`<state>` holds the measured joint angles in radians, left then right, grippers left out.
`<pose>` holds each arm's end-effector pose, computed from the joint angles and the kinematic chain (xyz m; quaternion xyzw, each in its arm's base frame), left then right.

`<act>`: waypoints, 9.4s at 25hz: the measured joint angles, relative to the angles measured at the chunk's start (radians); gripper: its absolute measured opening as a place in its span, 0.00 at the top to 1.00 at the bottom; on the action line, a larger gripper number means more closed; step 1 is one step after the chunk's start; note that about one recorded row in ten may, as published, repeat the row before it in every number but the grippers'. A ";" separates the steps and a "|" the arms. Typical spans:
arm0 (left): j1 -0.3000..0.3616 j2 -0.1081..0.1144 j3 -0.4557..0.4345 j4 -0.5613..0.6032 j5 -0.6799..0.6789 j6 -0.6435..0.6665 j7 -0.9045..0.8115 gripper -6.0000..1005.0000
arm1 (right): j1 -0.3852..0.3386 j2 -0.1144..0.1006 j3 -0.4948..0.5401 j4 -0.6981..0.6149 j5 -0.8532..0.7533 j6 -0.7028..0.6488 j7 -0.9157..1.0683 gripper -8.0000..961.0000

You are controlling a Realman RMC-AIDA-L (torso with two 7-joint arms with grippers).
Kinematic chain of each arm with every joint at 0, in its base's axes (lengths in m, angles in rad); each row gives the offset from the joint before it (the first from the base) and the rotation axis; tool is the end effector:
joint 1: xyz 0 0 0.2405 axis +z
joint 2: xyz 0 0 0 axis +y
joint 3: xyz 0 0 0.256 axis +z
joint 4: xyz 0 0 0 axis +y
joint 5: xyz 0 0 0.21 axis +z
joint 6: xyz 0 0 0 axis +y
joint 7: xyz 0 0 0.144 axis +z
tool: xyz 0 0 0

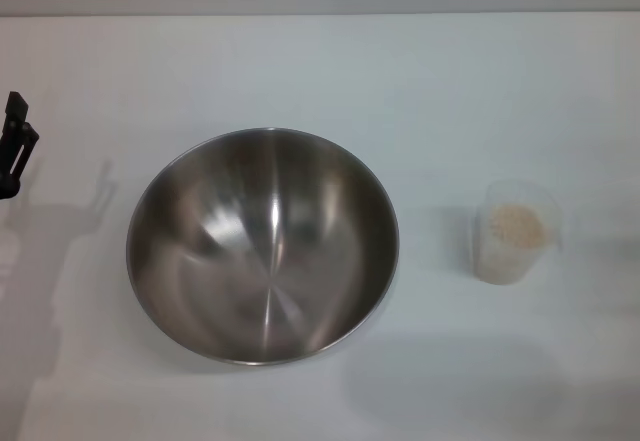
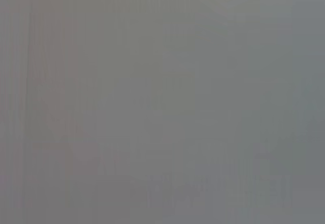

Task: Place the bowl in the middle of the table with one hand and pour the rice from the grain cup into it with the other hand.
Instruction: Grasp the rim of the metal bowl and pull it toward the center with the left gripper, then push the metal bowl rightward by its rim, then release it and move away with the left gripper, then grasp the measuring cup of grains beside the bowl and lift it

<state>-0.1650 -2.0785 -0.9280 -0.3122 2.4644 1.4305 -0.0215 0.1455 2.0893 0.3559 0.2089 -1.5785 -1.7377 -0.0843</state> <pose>-0.3316 0.2527 -0.0038 -0.6599 -0.1608 -0.3391 0.6509 0.3610 0.2014 0.0342 -0.5284 0.1411 0.2967 0.7828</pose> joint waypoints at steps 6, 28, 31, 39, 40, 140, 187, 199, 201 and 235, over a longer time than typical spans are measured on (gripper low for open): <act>0.003 0.000 0.000 -0.011 0.001 0.008 0.001 0.14 | 0.000 0.000 0.000 0.000 0.000 0.000 0.000 0.13; 0.125 0.198 -0.371 -1.056 0.407 -1.253 0.013 0.14 | -0.003 0.000 0.000 0.005 0.000 -0.019 0.000 0.13; 0.101 0.164 -0.448 -1.233 0.417 -1.619 0.074 0.14 | -0.002 0.001 0.000 0.013 0.000 -0.014 0.000 0.13; 0.024 0.116 -0.566 -1.388 0.270 -2.013 0.278 0.14 | 0.007 0.002 0.000 0.014 0.001 -0.008 0.000 0.13; 0.016 0.105 -0.594 -1.396 0.232 -2.054 0.315 0.14 | 0.007 0.002 0.000 0.014 0.001 -0.008 0.000 0.13; -0.069 0.015 -0.725 -1.280 -0.072 -2.706 0.621 0.93 | 0.024 -0.002 0.012 0.007 0.010 0.102 -0.006 0.13; -0.606 0.021 -1.003 -0.771 -0.075 -2.714 0.814 0.96 | 0.006 0.000 0.011 0.009 0.011 0.103 0.000 0.13; -0.589 0.018 -1.003 -0.752 -0.076 -2.697 0.815 0.96 | 0.005 -0.001 0.010 0.006 0.011 0.103 0.000 0.13; -0.587 0.017 -1.003 -0.753 -0.076 -2.697 0.815 0.96 | 0.005 -0.001 0.009 0.006 0.011 0.103 0.000 0.13; 0.206 0.014 -0.129 -0.784 0.070 -0.120 0.661 0.18 | -0.097 -0.001 -0.229 0.006 0.000 0.002 -0.010 0.13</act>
<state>0.0407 -2.0646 -1.0574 -1.0965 2.5347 1.3101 0.6396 0.0483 2.0880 0.1265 0.2147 -1.5785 -1.7361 -0.0945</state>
